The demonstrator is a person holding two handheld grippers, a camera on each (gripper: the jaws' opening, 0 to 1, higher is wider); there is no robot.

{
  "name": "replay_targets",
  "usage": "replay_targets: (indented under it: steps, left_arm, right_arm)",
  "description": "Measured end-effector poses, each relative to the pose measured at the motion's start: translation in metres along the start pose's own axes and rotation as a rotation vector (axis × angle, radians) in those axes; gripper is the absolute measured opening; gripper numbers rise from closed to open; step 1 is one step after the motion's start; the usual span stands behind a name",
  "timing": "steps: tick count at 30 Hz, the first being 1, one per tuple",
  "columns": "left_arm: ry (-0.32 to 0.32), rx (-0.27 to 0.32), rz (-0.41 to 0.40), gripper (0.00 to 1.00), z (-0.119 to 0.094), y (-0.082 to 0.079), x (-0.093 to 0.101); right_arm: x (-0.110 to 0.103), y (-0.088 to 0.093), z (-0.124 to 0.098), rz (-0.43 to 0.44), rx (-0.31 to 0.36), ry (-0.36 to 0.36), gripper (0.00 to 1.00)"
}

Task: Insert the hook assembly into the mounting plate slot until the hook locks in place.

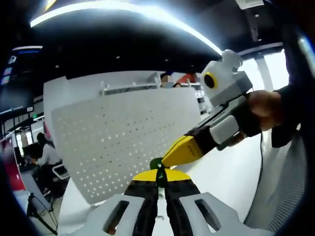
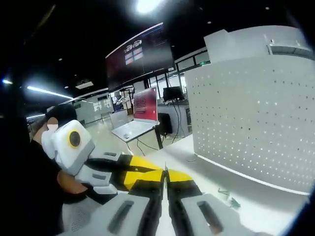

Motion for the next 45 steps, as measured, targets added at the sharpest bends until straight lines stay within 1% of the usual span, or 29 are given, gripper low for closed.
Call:
replay_targets:
  steps: [6, 14, 19, 25, 28, 31, 33, 37, 41, 44, 45]
  left_arm:
    - [0.005, 0.007, 0.005, 0.04, 0.000, 0.000, -0.001]
    - [0.003, 0.012, 0.004, 0.03, 0.000, 0.000, -0.002]
    - [-0.011, 0.023, 0.012, 0.03, -0.002, -0.002, -0.003]
    - [-0.019, 0.037, 0.005, 0.03, -0.003, -0.004, -0.003]
    - [-0.027, 0.046, 0.009, 0.03, -0.004, -0.006, -0.003]
    - [-0.036, 0.051, 0.005, 0.03, -0.005, -0.007, -0.004]
    - [-0.043, 0.053, 0.006, 0.03, -0.005, -0.007, -0.004]
    - [-0.049, 0.054, -0.005, 0.03, -0.006, -0.007, -0.005]
    - [-0.054, 0.049, -0.018, 0.03, -0.006, -0.007, -0.006]
    - [-0.055, 0.042, -0.030, 0.03, -0.005, -0.006, -0.006]
    - [-0.054, 0.039, -0.030, 0.03, -0.005, -0.005, -0.006]
  right_arm:
    - [0.000, 0.001, 0.000, 0.009, -0.002, -0.002, 0.00]
    - [-0.003, 0.000, 0.001, 0.000, -0.005, -0.003, 0.00]
    - [-0.006, -0.003, 0.001, -0.029, -0.004, 0.000, 0.00]
    - [-0.006, -0.005, 0.001, -0.038, 0.006, -0.003, 0.00]
    - [-0.007, -0.006, -0.001, -0.050, 0.013, 0.006, 0.06]
    - [-0.007, -0.009, -0.002, -0.083, 0.016, 0.024, 0.07]
    - [-0.006, -0.010, -0.003, -0.089, 0.023, 0.029, 0.08]
    - [-0.004, -0.012, -0.005, -0.100, 0.044, 0.042, 0.12]
    - [0.001, -0.013, -0.008, -0.166, 0.069, 0.093, 0.19]
    - [0.005, -0.008, -0.012, -0.228, 0.080, 0.134, 0.23]
    - [0.006, -0.007, -0.012, -0.236, 0.089, 0.143, 0.23]
Point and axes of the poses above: the point that each gripper's makers call its tool centre point, and the gripper's own axes: z roughly forward along the fingers, x roughly to its right, y roughly out of its underside, the point moved 9 cm from there along -z, roughly backward along the fingers
